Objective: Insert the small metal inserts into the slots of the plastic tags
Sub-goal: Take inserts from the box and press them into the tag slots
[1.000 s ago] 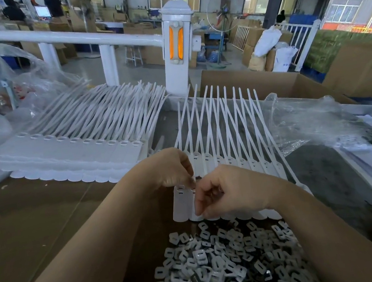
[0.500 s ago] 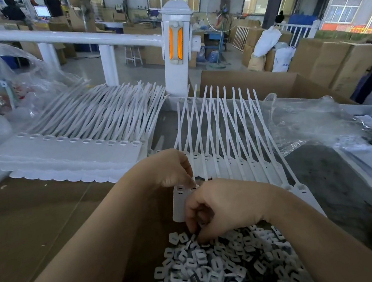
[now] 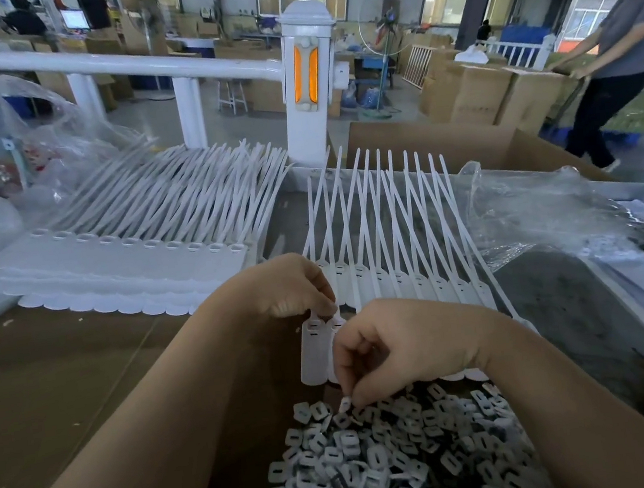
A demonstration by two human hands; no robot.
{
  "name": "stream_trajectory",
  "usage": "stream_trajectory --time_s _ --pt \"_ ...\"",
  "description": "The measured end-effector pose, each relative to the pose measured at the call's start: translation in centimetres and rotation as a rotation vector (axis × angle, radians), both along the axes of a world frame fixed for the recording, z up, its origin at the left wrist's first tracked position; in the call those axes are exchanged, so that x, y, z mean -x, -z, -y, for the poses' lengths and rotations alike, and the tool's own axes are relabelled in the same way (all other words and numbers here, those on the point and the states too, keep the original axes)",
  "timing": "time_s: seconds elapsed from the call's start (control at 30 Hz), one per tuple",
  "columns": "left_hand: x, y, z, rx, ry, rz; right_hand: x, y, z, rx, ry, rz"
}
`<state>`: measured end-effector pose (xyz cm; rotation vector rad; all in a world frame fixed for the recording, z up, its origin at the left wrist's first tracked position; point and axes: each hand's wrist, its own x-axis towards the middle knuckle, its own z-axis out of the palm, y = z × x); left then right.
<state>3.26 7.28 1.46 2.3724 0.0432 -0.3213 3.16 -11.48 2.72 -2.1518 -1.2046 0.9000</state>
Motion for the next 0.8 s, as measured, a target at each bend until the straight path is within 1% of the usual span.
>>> stream_trajectory --time_s 0.1,0.17,0.23,0.33,0.43,0.57,0.8 --pt "0.0 -0.1 0.0 0.018 -0.004 -0.010 -0.2 0.0 0.3 0.016 0.010 -0.027" --pt "0.0 -0.1 0.0 0.030 -0.010 -0.001 -0.3 0.2 0.3 -0.021 0.086 -0.021" --pt "-0.1 -0.1 -0.1 0.062 -0.035 0.021 -0.6 0.4 0.2 -0.124 0.259 0.029" --pt "-0.3 -0.2 0.1 0.136 -0.066 0.026 -1.3 0.7 0.4 -0.286 0.593 0.049" --pt "-0.4 -0.1 0.2 0.207 -0.084 0.032 -1.8 1.1 0.6 -0.344 0.768 0.042" --pt "-0.4 -0.3 0.3 0.303 -0.091 0.004 -2.0 1.4 0.5 -0.418 0.851 0.043" --pt "-0.1 -0.6 0.6 0.470 -0.035 -0.106 -2.1 1.6 0.3 -0.473 0.831 0.146"
